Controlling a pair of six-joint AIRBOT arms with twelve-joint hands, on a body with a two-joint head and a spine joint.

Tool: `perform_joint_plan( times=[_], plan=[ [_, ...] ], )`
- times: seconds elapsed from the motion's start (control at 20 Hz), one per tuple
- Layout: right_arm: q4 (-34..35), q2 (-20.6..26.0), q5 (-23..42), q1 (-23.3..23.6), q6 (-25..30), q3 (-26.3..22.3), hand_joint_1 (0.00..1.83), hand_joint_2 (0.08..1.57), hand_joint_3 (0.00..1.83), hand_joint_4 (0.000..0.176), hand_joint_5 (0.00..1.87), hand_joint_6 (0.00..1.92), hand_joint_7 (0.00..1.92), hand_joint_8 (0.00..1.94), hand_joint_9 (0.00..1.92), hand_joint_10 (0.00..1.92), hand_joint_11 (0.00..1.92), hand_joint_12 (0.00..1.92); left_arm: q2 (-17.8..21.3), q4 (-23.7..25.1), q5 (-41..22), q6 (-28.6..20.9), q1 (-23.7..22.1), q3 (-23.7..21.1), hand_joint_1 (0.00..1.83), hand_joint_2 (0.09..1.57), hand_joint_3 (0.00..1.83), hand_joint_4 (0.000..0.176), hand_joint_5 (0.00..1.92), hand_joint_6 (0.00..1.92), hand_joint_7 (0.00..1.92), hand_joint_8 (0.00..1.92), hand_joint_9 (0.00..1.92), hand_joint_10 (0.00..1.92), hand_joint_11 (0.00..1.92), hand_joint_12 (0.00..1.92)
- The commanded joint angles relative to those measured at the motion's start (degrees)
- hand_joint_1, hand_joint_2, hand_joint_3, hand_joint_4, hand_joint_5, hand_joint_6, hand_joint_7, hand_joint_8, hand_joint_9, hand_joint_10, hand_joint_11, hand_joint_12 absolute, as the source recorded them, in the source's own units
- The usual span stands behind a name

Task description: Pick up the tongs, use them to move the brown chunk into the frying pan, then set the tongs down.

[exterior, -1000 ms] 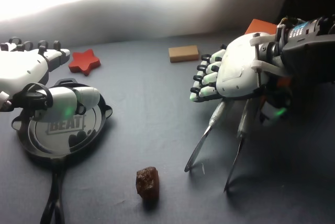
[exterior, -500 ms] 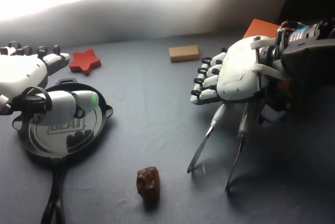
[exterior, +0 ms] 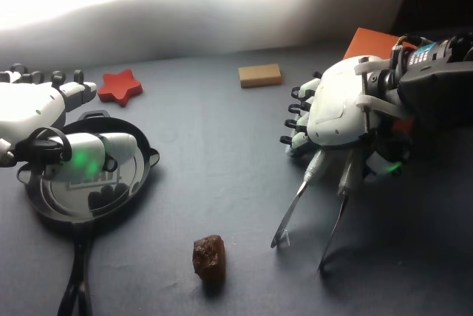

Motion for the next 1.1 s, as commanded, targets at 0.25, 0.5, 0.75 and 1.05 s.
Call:
perform_joint_plan(
  times=[0.25, 0.5, 0.75, 1.05],
  plan=[
    [-0.4, 0.6, 3.4, 1.1, 0.7, 0.0, 1.09, 1.09, 0.01, 0.000, 0.69, 0.20, 0.77, 0.07, 0.60, 0.30, 0.00, 1.52, 0.6, 3.2, -4.3, -0.8, -0.2, 0.3, 0.00, 1.19, 0.00, 0.025, 0.15, 0.00, 0.25, 0.00, 0.26, 0.00, 0.00, 0.81],
    [-0.4, 0.9, 3.1, 2.0, 1.3, -0.8, 1.07, 1.12, 0.02, 0.000, 0.75, 0.34, 0.90, 0.05, 0.60, 0.58, 0.10, 1.52, 0.6, 3.2, -4.3, -0.9, 0.0, 0.6, 0.00, 1.18, 0.00, 0.015, 0.19, 0.01, 0.27, 0.00, 0.29, 0.01, 0.00, 0.85],
    [-0.4, 2.1, 2.8, 3.5, 3.6, -2.3, 1.10, 1.15, 0.02, 0.000, 0.73, 0.45, 0.94, 0.05, 0.61, 0.65, 0.14, 1.55, 0.6, 3.2, -4.3, -0.9, 0.3, 0.6, 0.00, 1.18, 0.00, 0.020, 0.17, 0.01, 0.26, 0.01, 0.29, 0.01, 0.00, 0.85],
    [-0.3, 4.0, -0.8, 8.1, 18.9, -3.6, 1.13, 1.15, 0.02, 0.000, 0.71, 0.53, 0.96, 0.06, 0.60, 0.71, 0.16, 1.56, 0.6, 3.2, -4.3, -1.4, 1.0, 0.8, 0.00, 1.18, 0.00, 0.013, 0.19, 0.00, 0.25, 0.00, 0.27, 0.00, 0.00, 0.85]
  ],
)
